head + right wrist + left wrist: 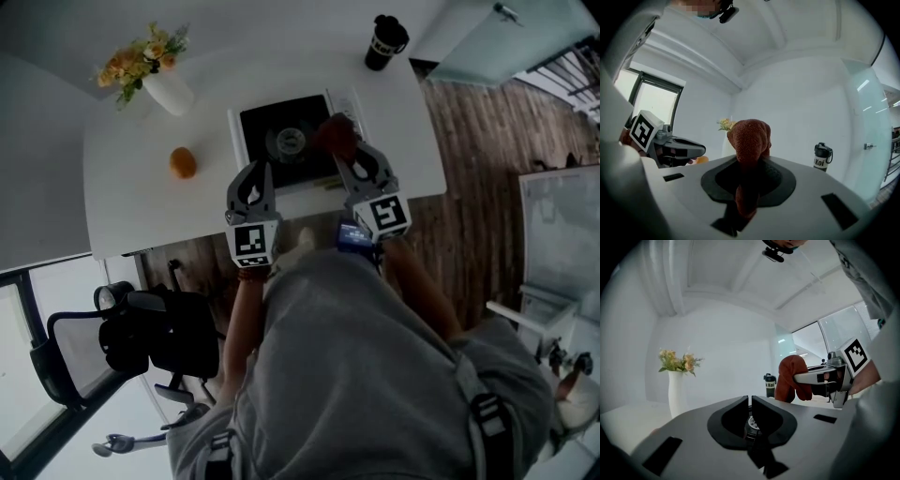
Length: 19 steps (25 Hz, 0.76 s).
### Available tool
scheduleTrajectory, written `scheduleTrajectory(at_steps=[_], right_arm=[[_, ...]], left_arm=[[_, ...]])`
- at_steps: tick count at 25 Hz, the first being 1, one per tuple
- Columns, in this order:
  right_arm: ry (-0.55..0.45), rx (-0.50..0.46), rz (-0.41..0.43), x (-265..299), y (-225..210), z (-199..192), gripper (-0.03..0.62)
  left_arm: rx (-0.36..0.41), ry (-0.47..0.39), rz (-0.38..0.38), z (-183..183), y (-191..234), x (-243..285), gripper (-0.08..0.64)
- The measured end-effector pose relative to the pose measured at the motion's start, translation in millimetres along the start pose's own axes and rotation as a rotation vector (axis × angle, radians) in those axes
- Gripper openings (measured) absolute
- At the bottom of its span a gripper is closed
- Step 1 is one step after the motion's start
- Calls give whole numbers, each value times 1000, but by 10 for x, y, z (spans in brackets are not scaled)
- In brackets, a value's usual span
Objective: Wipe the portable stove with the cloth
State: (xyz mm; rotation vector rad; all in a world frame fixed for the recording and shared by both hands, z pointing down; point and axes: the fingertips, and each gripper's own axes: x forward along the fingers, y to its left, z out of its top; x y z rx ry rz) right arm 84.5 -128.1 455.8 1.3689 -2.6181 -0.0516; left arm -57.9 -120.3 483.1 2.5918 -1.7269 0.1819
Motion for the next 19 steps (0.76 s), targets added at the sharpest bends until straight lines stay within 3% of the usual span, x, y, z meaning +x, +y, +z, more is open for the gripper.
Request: scheduleTrajectory(at_steps=[19], right_arm=[[19,33,53,0,203,-143,75]], left_arm=[[0,16,0,-131,-57,-167,46]])
